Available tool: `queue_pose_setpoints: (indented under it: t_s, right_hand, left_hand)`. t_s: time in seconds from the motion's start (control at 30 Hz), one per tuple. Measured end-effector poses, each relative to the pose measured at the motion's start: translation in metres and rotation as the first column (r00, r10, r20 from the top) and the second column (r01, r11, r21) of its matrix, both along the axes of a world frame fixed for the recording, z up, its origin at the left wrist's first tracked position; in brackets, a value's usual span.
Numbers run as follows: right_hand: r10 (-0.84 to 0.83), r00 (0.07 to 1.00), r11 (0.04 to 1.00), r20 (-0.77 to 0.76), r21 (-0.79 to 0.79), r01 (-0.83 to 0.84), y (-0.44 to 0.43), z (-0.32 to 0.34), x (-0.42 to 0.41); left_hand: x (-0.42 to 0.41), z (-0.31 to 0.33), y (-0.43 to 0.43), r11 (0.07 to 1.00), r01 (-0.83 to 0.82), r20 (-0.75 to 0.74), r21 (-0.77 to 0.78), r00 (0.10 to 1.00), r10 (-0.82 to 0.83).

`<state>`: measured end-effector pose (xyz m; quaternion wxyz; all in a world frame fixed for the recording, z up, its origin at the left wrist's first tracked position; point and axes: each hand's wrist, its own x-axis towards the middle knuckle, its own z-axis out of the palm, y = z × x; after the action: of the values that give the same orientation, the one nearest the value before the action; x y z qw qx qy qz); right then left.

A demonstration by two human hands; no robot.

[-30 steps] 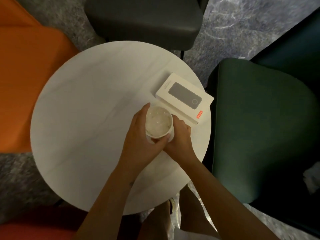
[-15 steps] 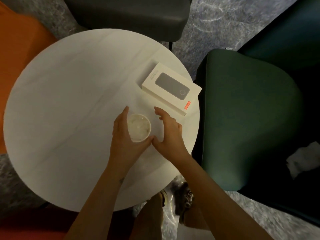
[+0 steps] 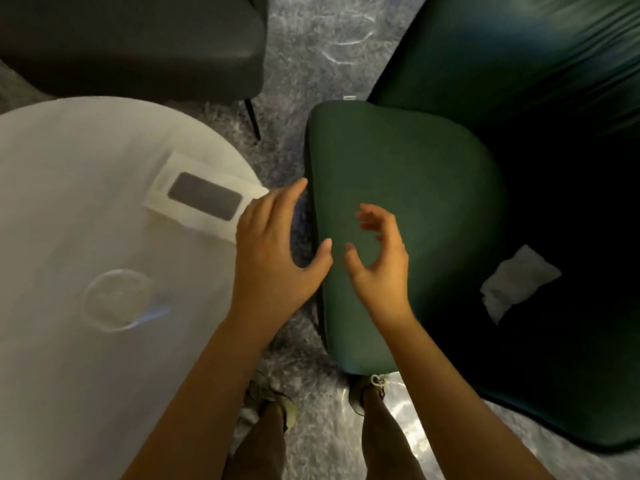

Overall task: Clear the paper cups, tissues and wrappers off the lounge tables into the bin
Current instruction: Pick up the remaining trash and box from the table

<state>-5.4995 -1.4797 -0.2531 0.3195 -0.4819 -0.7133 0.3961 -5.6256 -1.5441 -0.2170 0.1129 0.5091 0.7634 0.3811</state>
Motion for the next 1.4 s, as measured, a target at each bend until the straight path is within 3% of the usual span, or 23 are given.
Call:
queue_pose_setpoints:
  t_s: [0.43,0.63,0.8,0.93,1.1,1.2,1.33,1.4]
  right_hand:
    - [-0.365,0.927,0.927,0.083,-0.056,0.370,0.147,-0.026,0.230]
    - [-0.535,0.825,0.808,0.180,-0.177,0.562,0.184,-0.066,0.269]
    - [-0.617,0.686,0.559,0.386,-0.399,0.727,0.208,-0.108,0.287]
    - [-0.498,0.675,0.579,0.545,-0.371,0.726,0.224,-0.137,0.303]
    - [-0.376,0.589,0.532,0.715,-0.354,0.770,0.248,-0.171,0.308]
    - [-0.303,0.573,0.530,0.762,-0.365,0.765,0.253,-0.184,0.313]
    - [-0.403,0.590,0.388,0.700,-0.453,0.803,0.245,-0.194,0.317]
    - [-0.418,0.606,0.421,0.677,-0.447,0.790,0.241,-0.196,0.323]
  left_hand:
    - [0.214,-0.045,0.160,0.945,0.306,0.160,-0.114,0.945,-0.286]
    - [0.276,-0.096,0.201,0.890,0.394,0.259,-0.229,0.906,-0.335]
    - [0.308,-0.156,0.200,0.787,0.457,0.484,-0.414,0.843,-0.235]
    - [0.330,-0.193,0.196,0.723,0.450,0.557,-0.523,0.823,-0.110]
    - [0.347,-0.222,0.191,0.669,0.461,0.656,-0.583,0.753,0.052]
    - [0.351,-0.234,0.192,0.636,0.470,0.676,-0.612,0.728,0.113]
    - [0.356,-0.242,0.195,0.631,0.490,0.747,-0.601,0.625,0.226]
    - [0.359,-0.244,0.198,0.646,0.482,0.773,-0.593,0.564,0.289]
